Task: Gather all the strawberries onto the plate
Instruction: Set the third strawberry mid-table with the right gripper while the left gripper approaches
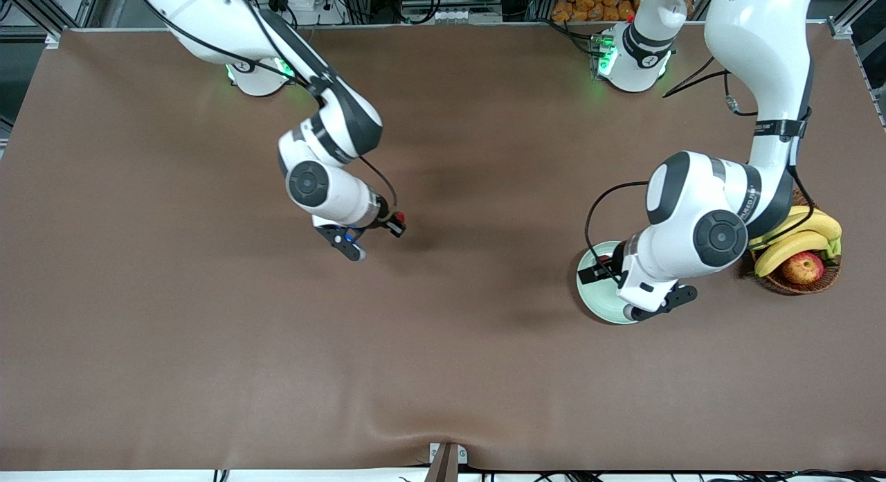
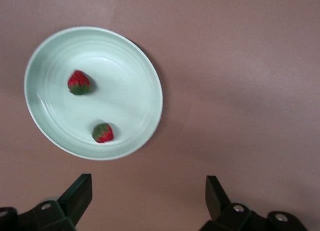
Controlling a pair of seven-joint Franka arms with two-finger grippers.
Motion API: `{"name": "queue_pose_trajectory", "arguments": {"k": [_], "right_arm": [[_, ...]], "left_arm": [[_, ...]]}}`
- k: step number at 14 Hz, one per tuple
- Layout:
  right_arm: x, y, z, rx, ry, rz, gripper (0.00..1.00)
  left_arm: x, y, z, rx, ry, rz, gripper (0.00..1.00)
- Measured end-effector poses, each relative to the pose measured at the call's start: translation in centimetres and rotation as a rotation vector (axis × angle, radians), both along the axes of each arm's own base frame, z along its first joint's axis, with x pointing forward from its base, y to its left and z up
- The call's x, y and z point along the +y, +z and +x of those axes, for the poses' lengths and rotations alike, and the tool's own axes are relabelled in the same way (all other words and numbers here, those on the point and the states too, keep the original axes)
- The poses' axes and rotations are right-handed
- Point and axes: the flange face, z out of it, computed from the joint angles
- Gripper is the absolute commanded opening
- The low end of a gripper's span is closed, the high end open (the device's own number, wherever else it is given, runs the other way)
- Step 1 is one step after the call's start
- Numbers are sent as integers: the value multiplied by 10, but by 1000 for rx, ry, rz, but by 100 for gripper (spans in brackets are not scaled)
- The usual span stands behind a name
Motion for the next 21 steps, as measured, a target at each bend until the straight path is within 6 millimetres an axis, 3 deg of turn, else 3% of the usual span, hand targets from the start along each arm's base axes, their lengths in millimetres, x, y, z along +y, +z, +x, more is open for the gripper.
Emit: {"name": "queue_pose_trajectory", "arguments": {"k": [4,7,8,11,12,14,18,21], "right_arm": [[44,-26,-9,-13,-41,26,0],[64,-35,-16,-26,-41,32,3],[66,-40,-18,-28,-39,27,16],[66,-55,-19,-30,-54,1,43],[66,-58,-19,-30,-57,-2,74],[65,-60,-18,-29,-63,-5,100],[66,-42,-3,-31,-71,-2,100],[64,-12,16,6,-65,-15,100]], "left_arm": [[-37,1,-10,15,120,14,100],[-55,-1,-11,10,173,19,100],[-58,-3,-11,6,188,18,100],[-64,-8,-11,4,205,18,100],[-66,-10,-11,1,211,17,100],[-70,-12,-12,-2,207,16,100],[-88,-12,-19,-4,212,16,100],[-100,-20,-23,-2,236,20,100]]}}
